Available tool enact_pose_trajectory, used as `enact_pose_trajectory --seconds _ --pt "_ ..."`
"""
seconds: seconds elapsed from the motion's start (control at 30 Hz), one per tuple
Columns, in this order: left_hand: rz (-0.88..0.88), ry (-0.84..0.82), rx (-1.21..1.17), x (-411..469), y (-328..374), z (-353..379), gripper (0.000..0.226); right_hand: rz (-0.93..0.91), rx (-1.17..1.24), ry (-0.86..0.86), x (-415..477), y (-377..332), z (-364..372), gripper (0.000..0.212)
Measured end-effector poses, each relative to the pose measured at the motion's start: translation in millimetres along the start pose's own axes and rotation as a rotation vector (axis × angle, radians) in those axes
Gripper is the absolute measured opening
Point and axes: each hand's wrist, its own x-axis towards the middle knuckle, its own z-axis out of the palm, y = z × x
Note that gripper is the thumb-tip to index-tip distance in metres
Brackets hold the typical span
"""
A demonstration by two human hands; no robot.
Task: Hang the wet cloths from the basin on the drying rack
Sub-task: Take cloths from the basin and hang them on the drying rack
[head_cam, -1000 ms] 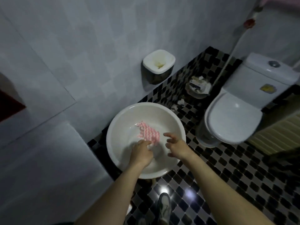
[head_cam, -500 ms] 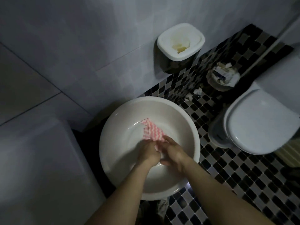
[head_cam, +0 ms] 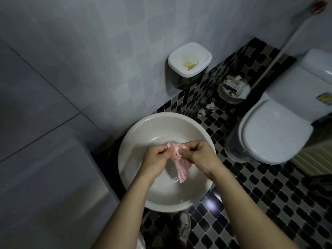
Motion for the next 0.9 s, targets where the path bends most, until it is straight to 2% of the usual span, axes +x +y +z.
enact_pose_trajectory --seconds 0.13,0.23,0.3,0.4,0.5,0.57,0.6,0.7,0.8,0.9 --pt "0.088 -0.011 0.061 -28 15 -18 0.034 0.021 -0.023 0.034 -44 -21 4 0.013" --pt "0.121 0.012 0.002 -47 29 -27 0.033 0.051 0.059 0.041 -80 -34 6 0.016" --pt "0.131 -0.049 -0.038 -66 39 -29 0.036 0.032 0.151 0.047 -109 -41 12 0.018" --pt "0.118 -0.18 -0.105 -95 55 -27 0.041 -0.029 0.355 0.156 -140 -43 25 0.026" --pt "0.111 -0.241 -0.208 -117 71 -20 0.035 -0.067 0.497 0.384 -164 -44 34 0.033" --pt "0.105 -0.297 -0.236 -139 79 -12 0.03 -0.072 0.427 0.419 -191 -38 36 0.022" --pt "0.127 -0.316 -0.212 -148 80 -7 0.029 -0.089 0.369 0.368 -203 -35 36 0.024" --pt "0.237 -0.358 -0.089 -173 82 9 0.025 -0.164 0.224 0.179 -239 -28 35 0.045" --pt "0.264 -0.359 -0.099 -195 87 21 0.025 -0.15 0.135 0.249 -268 -23 33 0.043" --pt "0.287 -0.423 -0.125 -221 91 26 0.02 -0.109 0.086 0.268 -302 -11 26 0.032"
